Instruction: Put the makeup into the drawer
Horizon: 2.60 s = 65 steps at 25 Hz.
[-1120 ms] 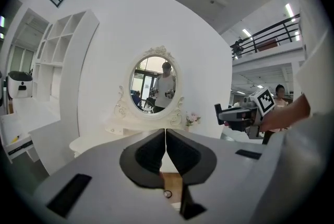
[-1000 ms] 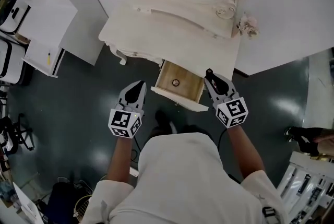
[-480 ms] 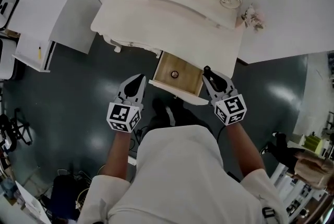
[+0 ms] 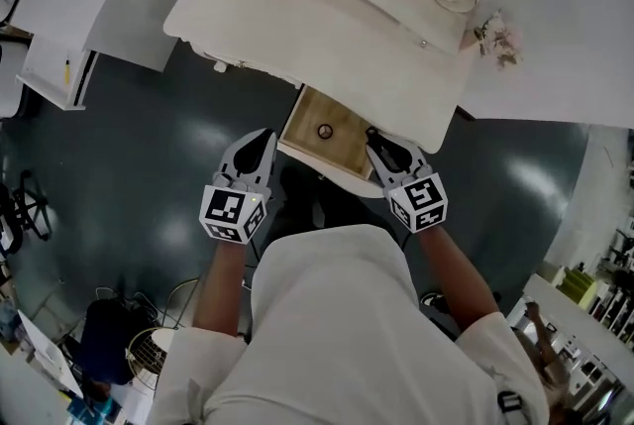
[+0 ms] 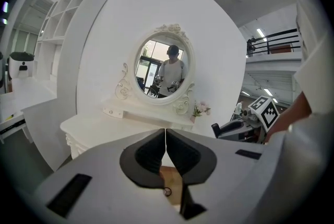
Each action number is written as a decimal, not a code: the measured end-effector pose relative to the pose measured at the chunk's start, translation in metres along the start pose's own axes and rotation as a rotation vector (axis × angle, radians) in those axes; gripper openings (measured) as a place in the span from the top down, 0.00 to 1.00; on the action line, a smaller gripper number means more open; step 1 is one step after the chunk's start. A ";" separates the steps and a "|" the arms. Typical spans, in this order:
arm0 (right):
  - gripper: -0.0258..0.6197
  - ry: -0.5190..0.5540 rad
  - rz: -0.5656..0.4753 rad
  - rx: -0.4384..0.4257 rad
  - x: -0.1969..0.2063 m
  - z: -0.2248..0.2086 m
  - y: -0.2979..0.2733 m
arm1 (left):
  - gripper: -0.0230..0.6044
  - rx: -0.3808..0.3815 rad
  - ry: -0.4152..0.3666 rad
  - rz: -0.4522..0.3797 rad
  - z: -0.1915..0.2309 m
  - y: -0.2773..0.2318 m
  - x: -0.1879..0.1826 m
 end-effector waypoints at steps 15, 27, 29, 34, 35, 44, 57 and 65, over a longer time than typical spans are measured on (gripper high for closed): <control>0.80 0.028 0.216 -0.063 0.060 -0.026 -0.061 | 0.93 -0.025 0.028 0.114 -0.015 -0.036 0.042; 0.80 -0.026 0.368 -0.039 0.122 -0.041 -0.116 | 0.93 0.002 0.065 0.181 -0.023 -0.052 0.079; 0.80 -0.030 0.384 -0.038 0.128 -0.042 -0.125 | 0.93 0.005 0.078 0.190 -0.023 -0.053 0.086; 0.80 -0.043 0.438 -0.018 0.146 -0.053 -0.148 | 0.93 0.006 0.097 0.215 -0.026 -0.059 0.103; 0.80 -0.046 0.452 -0.008 0.150 -0.056 -0.153 | 0.93 0.005 0.100 0.218 -0.026 -0.060 0.105; 0.80 -0.047 0.584 0.066 0.187 -0.076 -0.192 | 0.93 -0.015 0.145 0.241 -0.021 -0.059 0.124; 0.80 -0.033 0.656 0.103 0.216 -0.087 -0.216 | 0.93 -0.013 0.182 0.271 -0.025 -0.063 0.144; 0.69 -0.027 0.629 0.099 0.209 -0.086 -0.216 | 0.93 -0.014 0.181 0.274 -0.025 -0.058 0.144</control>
Point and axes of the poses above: the fingertips, and each gripper's own axes: y backward along the fingers, z to its left, x out of its underside, the point moved 9 cm from there along y, backward along the fingers, and after that the axes turned 12 degrees about -y, right-handed, at the moved point
